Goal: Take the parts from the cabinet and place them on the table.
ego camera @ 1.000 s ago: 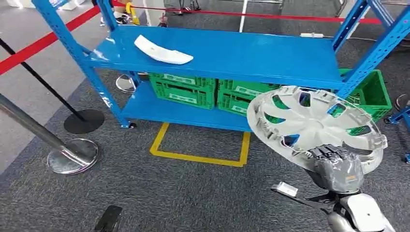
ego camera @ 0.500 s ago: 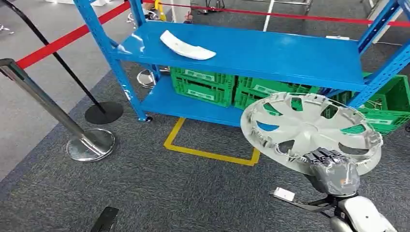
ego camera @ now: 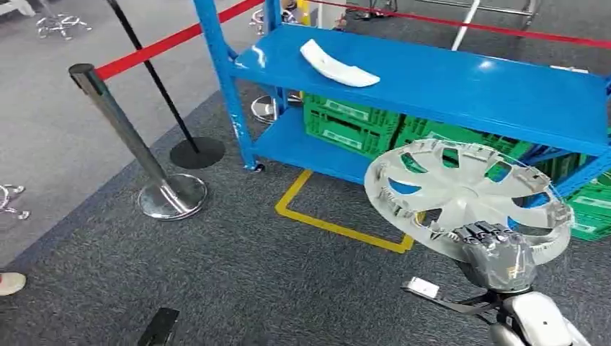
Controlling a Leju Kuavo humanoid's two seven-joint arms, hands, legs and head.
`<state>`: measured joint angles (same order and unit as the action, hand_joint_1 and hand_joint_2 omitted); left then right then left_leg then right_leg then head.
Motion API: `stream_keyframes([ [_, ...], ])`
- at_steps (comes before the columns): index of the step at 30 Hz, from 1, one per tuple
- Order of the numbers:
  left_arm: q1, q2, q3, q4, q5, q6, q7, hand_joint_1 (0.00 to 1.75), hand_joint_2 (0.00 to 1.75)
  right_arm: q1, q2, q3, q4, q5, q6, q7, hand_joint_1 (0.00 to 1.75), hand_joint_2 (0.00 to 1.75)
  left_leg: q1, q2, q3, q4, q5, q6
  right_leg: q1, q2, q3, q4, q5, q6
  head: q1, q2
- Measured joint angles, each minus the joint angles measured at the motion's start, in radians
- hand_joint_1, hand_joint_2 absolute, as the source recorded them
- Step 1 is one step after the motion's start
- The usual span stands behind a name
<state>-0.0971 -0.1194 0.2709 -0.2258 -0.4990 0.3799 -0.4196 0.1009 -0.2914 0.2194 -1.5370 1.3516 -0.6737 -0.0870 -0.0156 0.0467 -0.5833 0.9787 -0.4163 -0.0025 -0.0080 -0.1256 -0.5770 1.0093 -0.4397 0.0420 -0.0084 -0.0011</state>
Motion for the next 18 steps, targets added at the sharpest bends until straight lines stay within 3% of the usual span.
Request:
stream_keyframes([
  [1,0.002,0.000,0.000,0.000,0.000,0.000,0.000,0.00,0.00,0.000,0.000,0.002,0.000,0.000,0.000,0.001,1.75,1.75,0.000,-0.012,-0.001,-0.005,0.005,0.009,-0.001,-0.011,0.004,-0.002,0.000,0.007,-0.002,0.000],
  [2,0.004,-0.002,0.000,0.000,-0.001,0.000,0.001,0.00,0.00,-0.001,-0.002,0.002,-0.001,0.000,0.000,0.002,1.75,1.75,0.009,-0.023,0.003,-0.011,0.012,0.018,-0.007,0.015,-0.006,0.006,-0.013,0.014,0.001,0.000],
  [3,0.003,0.001,0.000,0.000,-0.002,0.000,0.001,0.00,0.00,0.000,-0.003,0.003,-0.002,0.000,0.000,0.003,1.75,1.75,0.009,-0.036,0.002,-0.011,0.012,0.021,-0.007,0.069,-0.020,0.047,-0.044,0.015,0.004,0.000],
  [4,0.000,0.002,0.000,0.000,-0.003,0.000,0.001,0.00,0.00,0.003,-0.006,0.003,-0.002,0.001,0.000,0.003,1.75,1.75,0.010,-0.045,0.001,-0.011,0.014,0.027,-0.007,0.099,-0.050,0.119,-0.083,0.015,0.008,0.000],
  [5,-0.002,0.002,0.000,0.000,-0.004,0.000,0.001,0.00,0.00,0.005,-0.008,0.003,-0.002,0.001,0.000,0.006,1.75,1.75,0.009,-0.060,0.000,-0.011,0.015,0.028,-0.007,0.115,-0.089,0.207,-0.120,0.015,0.010,0.000],
  [6,-0.002,0.000,0.000,0.000,-0.005,0.000,0.001,0.00,0.00,0.005,-0.010,0.004,-0.002,0.003,0.000,0.006,1.75,1.75,0.008,-0.072,0.000,-0.011,0.015,0.028,-0.005,0.123,-0.125,0.283,-0.147,0.016,0.011,0.000],
  [7,0.000,-0.001,0.000,0.000,-0.005,0.000,0.001,0.00,0.00,0.006,-0.010,0.005,-0.002,0.002,0.000,0.008,1.75,1.75,0.007,-0.086,0.000,-0.011,0.015,0.029,-0.003,0.124,-0.148,0.325,-0.153,0.016,0.010,0.000],
  [8,0.000,-0.001,0.000,0.000,-0.005,0.000,0.002,0.00,0.00,0.006,-0.010,0.005,-0.002,0.002,0.000,0.008,1.75,1.75,0.007,-0.100,0.000,-0.010,0.016,0.028,-0.003,0.124,-0.146,0.315,-0.135,0.015,0.011,0.000],
  [10,0.000,-0.001,0.000,0.000,-0.005,0.000,0.002,0.00,0.00,0.007,-0.011,0.006,-0.002,0.003,0.000,0.008,1.75,1.75,0.010,-0.133,0.002,-0.007,0.016,0.026,-0.008,0.132,-0.070,0.152,-0.039,0.013,0.010,0.000],
  [11,-0.001,-0.001,0.000,0.000,-0.005,0.000,0.002,0.00,0.00,0.006,-0.012,0.006,-0.002,0.003,0.000,0.008,1.75,1.75,0.012,-0.147,0.002,-0.003,0.015,0.022,-0.014,0.160,-0.024,0.059,0.001,0.018,0.011,0.000],
  [12,-0.001,0.000,0.000,0.000,-0.006,0.000,0.002,0.00,0.00,0.004,-0.013,0.006,-0.001,0.003,0.000,0.009,1.75,1.75,0.011,-0.159,-0.006,0.000,0.015,0.015,-0.026,0.226,-0.005,0.026,-0.022,0.023,0.010,0.000],
  [13,-0.004,0.000,0.000,0.000,-0.006,0.000,0.002,0.00,0.00,0.004,-0.014,0.007,-0.003,0.003,0.000,0.009,1.75,1.75,0.010,-0.171,-0.016,0.013,0.015,0.010,-0.027,0.232,0.005,0.012,-0.021,0.020,0.008,0.000],
  [16,0.003,0.002,0.000,0.000,-0.008,0.000,0.002,0.00,0.00,0.004,-0.017,0.012,-0.002,0.007,0.000,0.012,1.75,1.75,0.019,-0.207,-0.030,0.005,0.028,-0.009,-0.017,0.194,-0.002,0.022,-0.018,0.002,0.010,0.000],
  [17,0.004,0.008,0.000,0.000,-0.009,0.000,0.003,0.00,0.00,0.003,-0.017,0.013,-0.003,0.009,0.000,0.012,1.75,1.75,0.019,-0.199,-0.033,0.009,0.022,-0.012,-0.024,0.175,0.000,0.017,-0.016,-0.005,0.011,0.000],
  [18,0.003,0.004,0.000,0.000,-0.011,0.000,0.003,0.00,0.00,0.002,-0.018,0.013,-0.003,0.010,0.000,0.012,1.75,1.75,0.009,-0.136,-0.046,0.036,0.001,-0.019,-0.023,0.166,0.001,0.017,-0.016,-0.013,-0.001,0.000],
])
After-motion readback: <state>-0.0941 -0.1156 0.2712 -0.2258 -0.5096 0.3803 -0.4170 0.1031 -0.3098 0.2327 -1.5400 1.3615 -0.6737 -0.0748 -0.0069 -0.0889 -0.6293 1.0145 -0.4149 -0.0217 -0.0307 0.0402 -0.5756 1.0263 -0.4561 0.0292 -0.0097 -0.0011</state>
